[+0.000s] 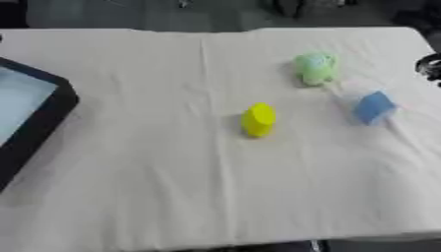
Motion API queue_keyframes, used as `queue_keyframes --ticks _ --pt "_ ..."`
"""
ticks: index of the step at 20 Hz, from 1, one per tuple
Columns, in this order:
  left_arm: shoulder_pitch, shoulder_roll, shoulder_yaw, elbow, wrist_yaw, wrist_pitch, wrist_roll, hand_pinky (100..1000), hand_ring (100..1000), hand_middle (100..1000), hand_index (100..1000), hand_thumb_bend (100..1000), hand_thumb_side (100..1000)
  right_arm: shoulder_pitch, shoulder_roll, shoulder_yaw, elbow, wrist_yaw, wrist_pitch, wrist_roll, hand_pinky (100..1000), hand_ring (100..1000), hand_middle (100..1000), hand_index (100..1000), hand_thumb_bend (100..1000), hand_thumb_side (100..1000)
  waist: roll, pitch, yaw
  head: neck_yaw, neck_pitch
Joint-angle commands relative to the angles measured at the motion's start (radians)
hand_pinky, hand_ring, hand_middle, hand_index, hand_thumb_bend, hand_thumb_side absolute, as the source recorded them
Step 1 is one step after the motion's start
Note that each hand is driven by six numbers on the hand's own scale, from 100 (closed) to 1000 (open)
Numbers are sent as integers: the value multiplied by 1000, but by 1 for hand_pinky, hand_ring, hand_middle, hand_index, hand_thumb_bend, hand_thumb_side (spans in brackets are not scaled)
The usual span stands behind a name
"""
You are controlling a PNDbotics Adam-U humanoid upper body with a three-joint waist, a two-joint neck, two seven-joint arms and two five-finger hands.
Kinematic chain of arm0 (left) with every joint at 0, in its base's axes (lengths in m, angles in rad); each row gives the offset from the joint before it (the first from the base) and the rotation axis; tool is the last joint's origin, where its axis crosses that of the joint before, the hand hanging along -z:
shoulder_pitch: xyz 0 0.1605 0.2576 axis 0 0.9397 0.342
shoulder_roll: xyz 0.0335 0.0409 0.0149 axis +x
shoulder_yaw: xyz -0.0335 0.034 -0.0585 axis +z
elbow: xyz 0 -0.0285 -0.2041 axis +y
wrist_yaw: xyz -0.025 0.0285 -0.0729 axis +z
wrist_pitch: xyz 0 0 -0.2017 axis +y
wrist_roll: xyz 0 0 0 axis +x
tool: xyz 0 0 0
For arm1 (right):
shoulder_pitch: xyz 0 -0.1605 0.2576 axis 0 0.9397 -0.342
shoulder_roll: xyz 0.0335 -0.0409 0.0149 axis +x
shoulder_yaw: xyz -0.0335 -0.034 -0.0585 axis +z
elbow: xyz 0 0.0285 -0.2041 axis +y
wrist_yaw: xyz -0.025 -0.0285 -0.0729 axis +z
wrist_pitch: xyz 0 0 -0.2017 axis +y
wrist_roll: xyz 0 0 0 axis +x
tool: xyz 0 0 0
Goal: Pick up the objects with one hand, pass them to the other hand, and then place them into the box on the other side of the table.
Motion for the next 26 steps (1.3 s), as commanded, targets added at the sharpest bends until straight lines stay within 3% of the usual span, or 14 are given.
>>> queue_keyframes --ticks 1,7,10,11,16,26 --pt "-12 30 12 -14 -3 -2 2 819 1000 975 829 152 776 -6 -63 6 -40 -10 -10 30 847 838 744 888 100 594 -14 -15 -2 -14 -2" --pt "-14 34 12 -14 -5 -1 1 820 1000 976 828 151 775 3 -90 31 -74 -12 -29 124 857 850 757 896 118 608 -14 -11 0 -32 -8" --pt "-12 41 13 -15 -5 -2 2 820 1000 977 826 149 776 0 -101 40 -80 -3 -29 136 857 845 749 889 157 534 -15 -8 -3 -34 -10" --pt "-11 43 14 -16 -5 -2 3 820 1000 976 824 148 778 1 -105 44 -83 -3 -28 133 856 843 746 888 190 432 -15 -7 -4 -34 -10" --pt "-9 48 16 -15 -2 -2 8 821 1000 977 823 146 785 8 -116 66 -111 -25 -33 143 863 842 741 888 275 115 -15 -1 -11 -28 0" --pt "-14 47 15 -12 3 -2 1 827 1000 981 823 131 799 -1 -126 88 -170 -42 -103 266 901 870 752 902 240 100 -7 5 -18 -12 -1"
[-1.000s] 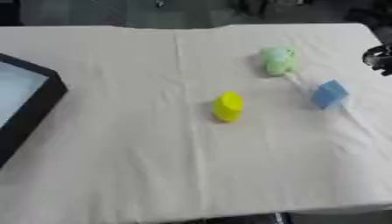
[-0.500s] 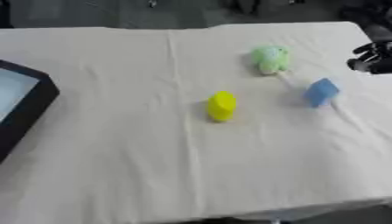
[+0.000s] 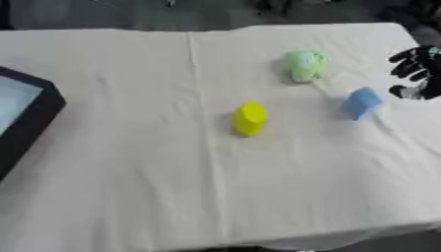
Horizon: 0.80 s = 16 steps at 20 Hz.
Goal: Pick up the objects with one hand, pass them to the other hand, and then place them into the box on the other side of the table.
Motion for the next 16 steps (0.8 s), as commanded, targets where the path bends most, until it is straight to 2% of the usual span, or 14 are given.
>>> queue_keyframes --ticks 1,6,11,12,16 --pt "-14 29 11 -11 4 0 -2 828 1000 981 823 128 803 -22 -50 -2 -31 10 -32 42 904 873 751 903 241 100 -6 -2 -2 7 -1" --pt "-16 27 12 -11 7 -2 -4 828 1000 981 822 126 806 -46 -37 4 -12 60 -67 85 915 883 754 910 259 100 -4 -1 -1 9 -2" --pt "-15 23 13 -12 10 -3 -5 830 1000 981 822 124 810 -74 -28 23 15 119 -92 114 923 890 767 919 332 100 -3 0 2 11 -2" --pt "-14 23 13 -12 10 -3 -5 831 1000 981 822 124 811 -81 -28 28 18 137 -96 118 926 893 773 923 353 100 -3 0 2 12 -1" --pt "-13 22 15 -11 15 -4 -4 831 1000 978 821 117 822 -106 -23 47 26 237 -113 95 935 898 779 926 343 100 -1 1 2 17 -3"
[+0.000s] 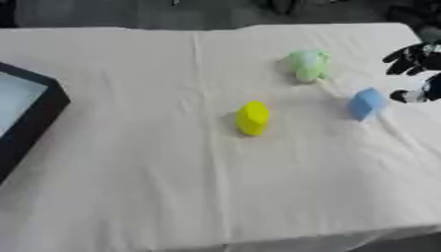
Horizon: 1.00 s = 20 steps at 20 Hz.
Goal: Pick up the objects with one hand, pass them to the other hand, and then place them into the box on the other side of the table.
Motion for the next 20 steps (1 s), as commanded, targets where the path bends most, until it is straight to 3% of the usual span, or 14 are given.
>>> queue_keyframes --ticks 1,9,20 --pt "-13 22 15 -14 6 -3 0 831 1000 979 821 116 825 -28 -21 7 3 66 -19 -23 936 898 782 929 340 100 -1 0 1 6 -4" --pt "-11 22 18 -13 11 -3 4 832 1000 976 819 115 830 -47 -15 48 24 148 -65 -72 945 907 803 950 336 100 2 5 1 34 -16" --pt "-9 25 23 -11 15 -3 11 834 1000 974 817 112 833 -100 -7 86 74 246 -127 -74 959 919 822 959 330 100 8 9 -3 39 6"
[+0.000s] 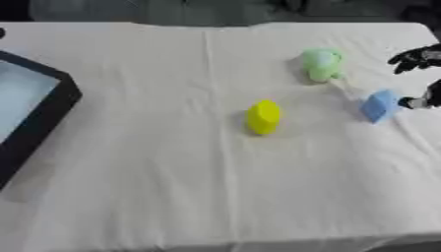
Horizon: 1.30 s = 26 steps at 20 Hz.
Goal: Pick up the objects with one hand, pass them to the other hand, and then place them into the box on the other side of the table.
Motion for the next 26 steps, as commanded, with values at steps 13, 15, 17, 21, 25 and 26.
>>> queue_keyframes --ticks 13,15,17,21,25,26 --pt "-9 25 15 -11 8 -1 12 832 1000 969 812 113 836 -74 -4 48 76 94 -107 -11 967 925 840 963 336 100 8 -1 -1 -2 4" --pt "-9 24 15 -10 12 -2 13 831 1000 968 811 115 836 -78 -2 52 86 104 -119 -11 968 927 841 962 337 100 8 -1 -1 -3 2" --pt "-9 23 15 -9 13 -2 13 831 1000 967 809 116 836 -81 1 56 96 115 -130 -11 968 927 843 964 340 100 8 0 -1 -3 2" --pt "-10 22 15 -10 13 -3 12 832 1000 967 809 117 834 -92 11 67 122 144 -151 -11 971 932 849 966 348 100 9 0 2 -4 -1" --pt "-11 21 16 -10 14 -3 13 832 1000 966 808 117 833 -104 26 76 157 168 -172 -8 969 931 849 965 358 100 12 1 6 -7 -4" --pt "-11 21 16 -10 14 -3 13 832 1000 966 808 117 833 -107 30 79 165 170 -178 -8 968 930 848 965 359 100 12 1 6 -7 -4"
